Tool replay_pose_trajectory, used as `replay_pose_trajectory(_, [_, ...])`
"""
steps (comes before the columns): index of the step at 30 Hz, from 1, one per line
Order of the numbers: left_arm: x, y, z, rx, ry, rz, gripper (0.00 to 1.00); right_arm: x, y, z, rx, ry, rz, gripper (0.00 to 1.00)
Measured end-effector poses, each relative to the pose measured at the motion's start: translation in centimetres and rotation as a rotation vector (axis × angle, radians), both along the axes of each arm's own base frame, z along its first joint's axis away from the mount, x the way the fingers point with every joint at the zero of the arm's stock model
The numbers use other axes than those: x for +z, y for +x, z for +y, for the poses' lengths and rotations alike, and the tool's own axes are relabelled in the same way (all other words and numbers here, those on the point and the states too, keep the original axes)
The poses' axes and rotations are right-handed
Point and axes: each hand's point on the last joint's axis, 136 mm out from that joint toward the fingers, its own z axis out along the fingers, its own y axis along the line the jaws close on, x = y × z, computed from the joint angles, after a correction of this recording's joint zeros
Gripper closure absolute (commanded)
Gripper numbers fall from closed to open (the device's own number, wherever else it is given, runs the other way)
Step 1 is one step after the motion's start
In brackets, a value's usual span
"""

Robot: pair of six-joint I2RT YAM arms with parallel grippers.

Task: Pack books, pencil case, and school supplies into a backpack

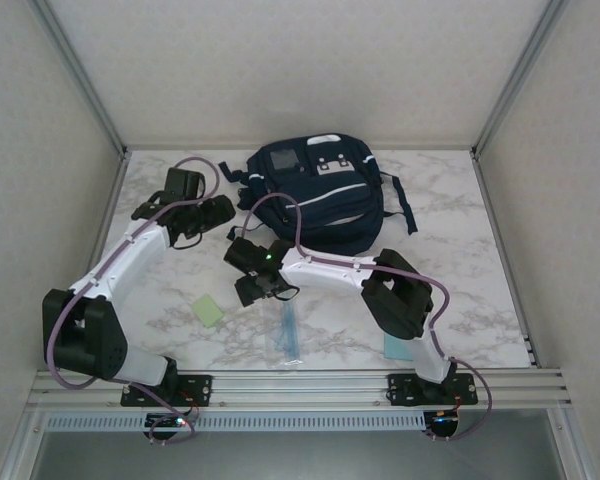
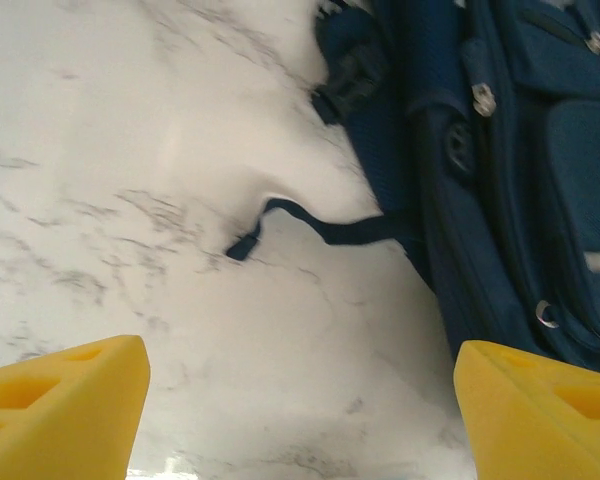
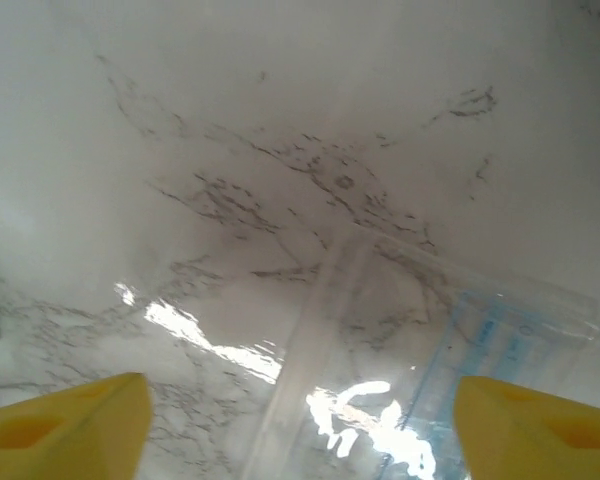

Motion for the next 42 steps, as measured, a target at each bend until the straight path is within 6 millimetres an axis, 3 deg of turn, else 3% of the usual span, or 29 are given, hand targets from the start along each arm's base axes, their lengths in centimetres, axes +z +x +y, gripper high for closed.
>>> replay_pose_trajectory(2, [-0.3, 0.0, 1.3, 0.044, 0.001, 0.0, 0.2, -0.2, 0.1, 0.1, -0.005, -0.009, -0.002, 0.39])
replay_pose_trajectory(10, [-2.7, -1.3, 4.6, 0.177, -0.019, 0.041, 0.2, -3.9, 0.5, -0.6, -0.02, -0.127, 0.019, 0.49])
replay_pose_trajectory(18, [-1.8, -2.0, 4.8, 0.195, -0.038, 0.006, 0.2, -4.0, 1.2, -0.7, -0.062, -0.106, 0.051, 0.77])
replay_pose_trajectory(21, [-1.6, -2.3, 4.9, 0.199, -0.045, 0.0, 0.2, -4.0, 1.7, -1.2, -0.084, -0.096, 0.068, 0.99])
replay_pose_trajectory(26, [-1.9, -2.6, 4.4, 0.2, -0.079, 0.009, 0.21, -3.9, 1.9, -1.4, -0.099, -0.081, 0.088, 1.0])
replay_pose_trajectory(30, [-2.1, -2.6, 3.0, 0.149, -0.135, 0.007, 0.22, -3.4, 2.2, -1.5, -0.108, -0.043, 0.11, 1.0])
replay_pose_trajectory(32, [-2.2, -2.7, 1.8, 0.102, -0.163, 0.001, 0.22, -2.4, 3.0, -1.9, -0.126, -0.011, 0.1, 1.0])
replay_pose_trajectory(35, [-2.7, -3.3, -0.1, 0.015, -0.2, -0.001, 0.22, 0.9, 4.9, -2.8, -0.161, 0.059, 0.064, 1.0])
replay_pose_trajectory(40, [-2.4, -5.3, -4.0, -0.173, -0.254, -0.033, 0.2, 9.7, 8.7, -4.4, -0.222, 0.269, -0.035, 1.0])
replay_pose_trajectory(42, [-1.4, -5.9, -6.1, -0.266, -0.268, -0.073, 0.19, 11.9, 9.9, -5.1, -0.242, 0.331, -0.051, 1.0])
